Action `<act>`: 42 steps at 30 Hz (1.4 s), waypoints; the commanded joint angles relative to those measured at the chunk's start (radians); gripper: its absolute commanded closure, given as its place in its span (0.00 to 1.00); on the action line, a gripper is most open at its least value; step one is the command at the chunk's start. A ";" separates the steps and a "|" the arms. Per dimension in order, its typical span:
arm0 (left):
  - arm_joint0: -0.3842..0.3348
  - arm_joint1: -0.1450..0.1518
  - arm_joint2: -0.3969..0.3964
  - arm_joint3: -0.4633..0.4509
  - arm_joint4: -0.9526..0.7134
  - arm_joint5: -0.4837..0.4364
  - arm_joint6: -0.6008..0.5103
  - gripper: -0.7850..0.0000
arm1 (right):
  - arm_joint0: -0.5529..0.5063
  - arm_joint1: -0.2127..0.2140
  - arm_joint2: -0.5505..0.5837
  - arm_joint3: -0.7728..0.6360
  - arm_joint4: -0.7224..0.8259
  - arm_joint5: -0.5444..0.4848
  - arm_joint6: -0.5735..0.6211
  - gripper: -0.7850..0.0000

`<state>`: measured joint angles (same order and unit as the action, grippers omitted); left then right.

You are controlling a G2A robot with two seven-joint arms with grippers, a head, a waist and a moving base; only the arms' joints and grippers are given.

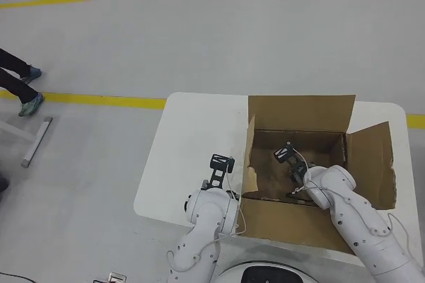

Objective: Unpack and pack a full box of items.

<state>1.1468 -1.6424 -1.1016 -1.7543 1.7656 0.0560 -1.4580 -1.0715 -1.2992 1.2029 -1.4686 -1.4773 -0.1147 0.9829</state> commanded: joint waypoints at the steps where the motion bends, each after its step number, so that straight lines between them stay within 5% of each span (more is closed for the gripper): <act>1: 0.000 0.000 0.000 0.000 0.000 0.000 0.000 0.00 | -0.002 0.000 0.005 -0.008 0.002 0.002 0.000 1.00; 12: 0.000 0.000 0.000 0.000 0.000 0.000 0.000 0.00 | -0.105 0.017 0.112 -0.299 0.066 -0.011 -0.030 1.00; 19: 0.000 0.000 0.000 0.000 0.000 0.000 0.000 0.00 | -0.247 0.031 0.292 -0.635 0.182 0.001 -0.155 1.00; 26: 0.000 0.000 0.000 0.000 0.000 0.000 0.000 0.00 | -0.379 0.038 0.467 -0.812 0.246 0.023 -0.292 1.00; 32: 0.000 0.000 0.000 0.000 0.000 0.000 0.000 0.00 | -0.468 0.041 0.544 -0.843 0.300 0.000 -0.354 1.00; 42: 0.000 0.000 0.000 0.000 0.000 0.000 0.000 0.00 | -0.466 0.043 0.468 -0.763 0.253 -0.015 -0.347 1.00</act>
<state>1.1468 -1.6424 -1.1016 -1.7543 1.7656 0.0560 -1.4580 -1.5373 -1.2565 1.6695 -2.2303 -1.2250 -0.1299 0.6366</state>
